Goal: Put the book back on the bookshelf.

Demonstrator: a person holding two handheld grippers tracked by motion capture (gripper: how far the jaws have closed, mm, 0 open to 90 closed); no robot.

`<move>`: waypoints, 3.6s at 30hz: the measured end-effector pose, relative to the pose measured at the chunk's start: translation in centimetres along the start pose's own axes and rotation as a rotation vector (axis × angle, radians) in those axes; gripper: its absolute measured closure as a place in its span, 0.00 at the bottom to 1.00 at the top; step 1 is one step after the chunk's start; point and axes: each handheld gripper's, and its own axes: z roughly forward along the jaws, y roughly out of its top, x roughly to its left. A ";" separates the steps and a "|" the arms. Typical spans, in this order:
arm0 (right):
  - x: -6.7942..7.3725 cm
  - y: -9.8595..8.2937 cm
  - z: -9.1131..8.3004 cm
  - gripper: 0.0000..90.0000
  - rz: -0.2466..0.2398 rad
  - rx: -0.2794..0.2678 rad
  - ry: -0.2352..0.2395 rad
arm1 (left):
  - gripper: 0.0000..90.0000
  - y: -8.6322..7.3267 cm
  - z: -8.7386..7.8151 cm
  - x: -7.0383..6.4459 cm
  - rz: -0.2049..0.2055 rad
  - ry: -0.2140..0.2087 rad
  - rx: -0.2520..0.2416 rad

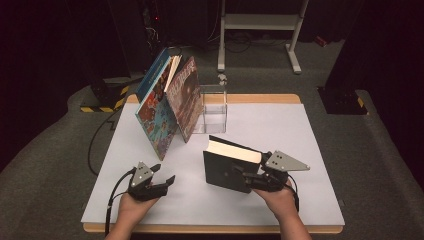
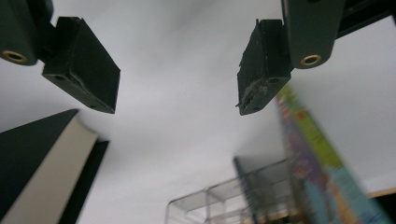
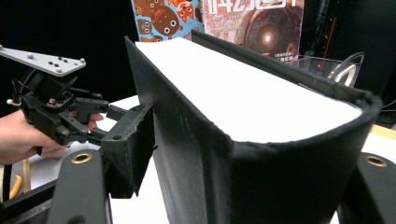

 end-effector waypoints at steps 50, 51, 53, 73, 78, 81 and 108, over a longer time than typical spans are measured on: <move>1.7 -1.2 -0.8 0.59 -0.070 -0.073 -0.027 | 0.27 -2.1 -1.2 3.4 -0.136 0.064 -0.005; 1.8 -1.2 -0.8 0.59 -0.068 -0.072 -0.031 | 0.27 -2.2 -1.2 3.4 -0.135 0.067 -0.004; 1.8 -1.2 -0.8 0.59 -0.064 -0.074 -0.038 | 0.27 -2.2 -1.2 3.5 -0.133 0.068 0.001; 1.7 -1.0 -0.6 0.59 -0.021 -0.089 -0.078 | 0.27 -2.1 -1.6 3.6 -0.132 0.075 -0.012; 1.7 -0.6 -0.6 0.59 -0.025 -0.090 -0.107 | 0.27 -2.1 -1.6 3.7 -0.136 0.075 -0.016; 1.5 -0.3 -0.6 0.60 -0.030 -0.088 -0.128 | 0.27 -2.1 -1.7 3.8 -0.137 0.076 -0.020; -0.2 -0.2 0.8 0.59 -0.021 -0.117 -0.240 | 0.27 -2.1 -1.8 3.9 -0.129 0.079 -0.019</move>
